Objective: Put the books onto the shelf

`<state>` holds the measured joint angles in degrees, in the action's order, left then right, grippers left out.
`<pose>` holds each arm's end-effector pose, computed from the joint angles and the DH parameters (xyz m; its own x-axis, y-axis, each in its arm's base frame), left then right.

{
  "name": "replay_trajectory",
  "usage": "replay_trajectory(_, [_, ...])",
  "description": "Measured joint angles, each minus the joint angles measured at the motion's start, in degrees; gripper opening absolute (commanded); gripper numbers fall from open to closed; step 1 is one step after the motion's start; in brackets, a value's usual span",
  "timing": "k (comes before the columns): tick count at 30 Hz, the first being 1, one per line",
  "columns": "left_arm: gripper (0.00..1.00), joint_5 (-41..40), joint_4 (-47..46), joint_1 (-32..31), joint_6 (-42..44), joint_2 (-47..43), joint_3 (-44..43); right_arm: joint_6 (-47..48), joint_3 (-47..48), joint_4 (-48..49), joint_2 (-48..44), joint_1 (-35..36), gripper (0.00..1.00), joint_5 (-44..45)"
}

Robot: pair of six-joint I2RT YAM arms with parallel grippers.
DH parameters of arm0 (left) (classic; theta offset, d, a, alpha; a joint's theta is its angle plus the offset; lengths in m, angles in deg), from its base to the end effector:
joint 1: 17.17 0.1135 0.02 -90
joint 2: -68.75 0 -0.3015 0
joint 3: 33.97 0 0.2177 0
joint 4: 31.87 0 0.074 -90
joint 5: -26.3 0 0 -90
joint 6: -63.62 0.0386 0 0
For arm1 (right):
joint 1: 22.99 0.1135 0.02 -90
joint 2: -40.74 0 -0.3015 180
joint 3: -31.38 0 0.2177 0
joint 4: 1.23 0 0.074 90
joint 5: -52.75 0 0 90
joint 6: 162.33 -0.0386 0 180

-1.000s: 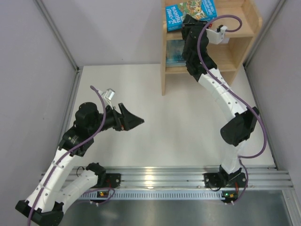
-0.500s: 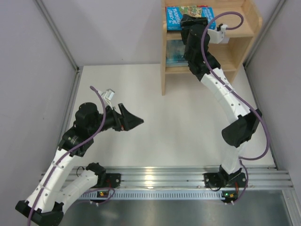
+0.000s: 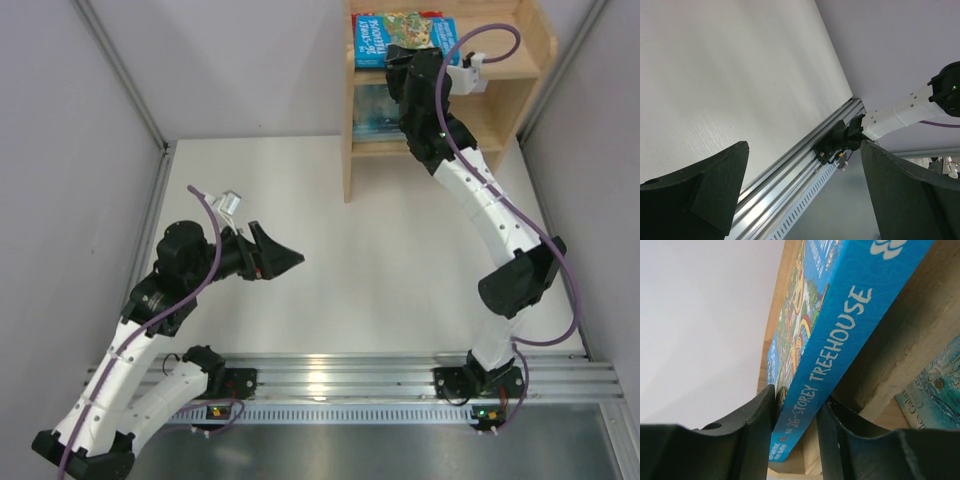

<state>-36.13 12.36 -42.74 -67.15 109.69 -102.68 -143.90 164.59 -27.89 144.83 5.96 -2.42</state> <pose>0.0723 -0.0544 0.3818 -0.7049 -0.3045 -0.6407 0.4261 0.5404 -0.7256 0.3512 0.1691 0.5164 0.1086 0.9500 -0.2926 -0.0034 0.2947 0.9556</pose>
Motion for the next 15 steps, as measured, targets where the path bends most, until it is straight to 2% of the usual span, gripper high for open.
replay_trajectory(1, [0.98, -0.02, 0.02, 0.00, -0.04, -0.24, 0.04, -0.09, -0.57, 0.85, -0.09, -0.04, 0.35, -0.22])
replay_trajectory(5, [0.98, -0.22, 0.02, -0.02, -0.04, -0.28, 0.11, -0.66, -1.33, 3.98, -0.17, -0.66, 0.17, -1.75])
replay_trajectory(10, [0.98, -0.50, 0.02, -0.02, -0.02, -0.15, 0.11, -0.83, -1.31, 5.53, -0.02, -1.62, 0.12, -4.24])
replay_trajectory(15, [0.98, -0.59, 0.00, 0.00, -0.02, 0.90, 0.11, -2.29, -1.29, 7.54, 1.27, -2.80, 0.14, -6.86])
